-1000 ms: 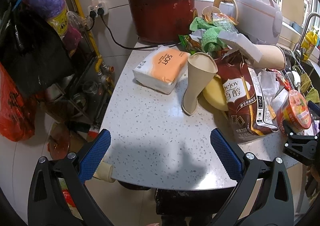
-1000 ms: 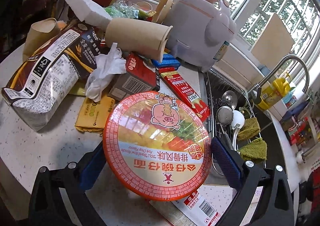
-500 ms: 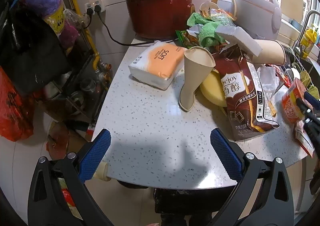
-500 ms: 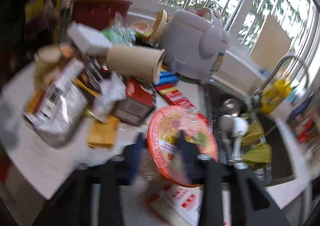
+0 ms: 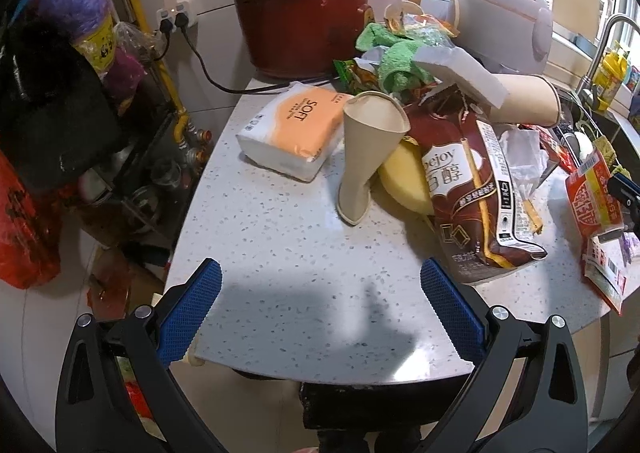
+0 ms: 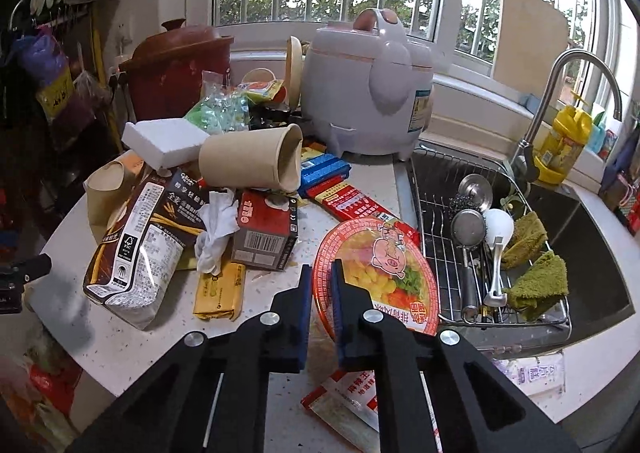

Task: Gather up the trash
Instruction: 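Lift the noodle lid with the right tool while the left tool grasps the brown Pejoy bag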

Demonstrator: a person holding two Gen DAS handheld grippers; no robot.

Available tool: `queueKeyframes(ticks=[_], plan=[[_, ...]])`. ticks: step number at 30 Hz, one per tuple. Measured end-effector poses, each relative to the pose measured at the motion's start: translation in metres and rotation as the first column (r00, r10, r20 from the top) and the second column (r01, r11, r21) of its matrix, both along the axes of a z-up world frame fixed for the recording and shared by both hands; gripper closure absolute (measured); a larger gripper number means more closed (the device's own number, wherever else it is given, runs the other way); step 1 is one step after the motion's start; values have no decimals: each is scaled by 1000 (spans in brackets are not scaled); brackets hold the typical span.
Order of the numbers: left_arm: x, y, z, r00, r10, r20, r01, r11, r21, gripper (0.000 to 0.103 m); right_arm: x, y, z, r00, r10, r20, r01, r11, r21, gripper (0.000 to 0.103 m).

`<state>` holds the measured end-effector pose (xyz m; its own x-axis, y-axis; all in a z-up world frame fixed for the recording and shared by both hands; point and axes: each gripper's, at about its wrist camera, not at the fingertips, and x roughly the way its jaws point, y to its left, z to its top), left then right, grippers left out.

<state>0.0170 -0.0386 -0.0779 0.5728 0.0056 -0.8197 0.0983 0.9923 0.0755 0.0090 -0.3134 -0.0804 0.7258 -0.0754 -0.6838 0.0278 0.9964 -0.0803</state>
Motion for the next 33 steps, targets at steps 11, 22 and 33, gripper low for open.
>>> queueKeyframes(ticks=[11, 22, 33], plan=[[2, -2, -2, 1000, 2, -4, -3, 1000, -9, 5, -13, -9, 6, 998, -17, 68, 21, 998, -55, 7], [3, -9, -3, 1000, -12, -10, 12, 1000, 17, 5, 23, -72, -22, 992, -113, -50, 122, 958, 261, 5], [4, -1, -4, 999, 30, -18, -29, 999, 31, 5, 67, -54, -29, 986, -46, -161, 85, 967, 242, 5]])
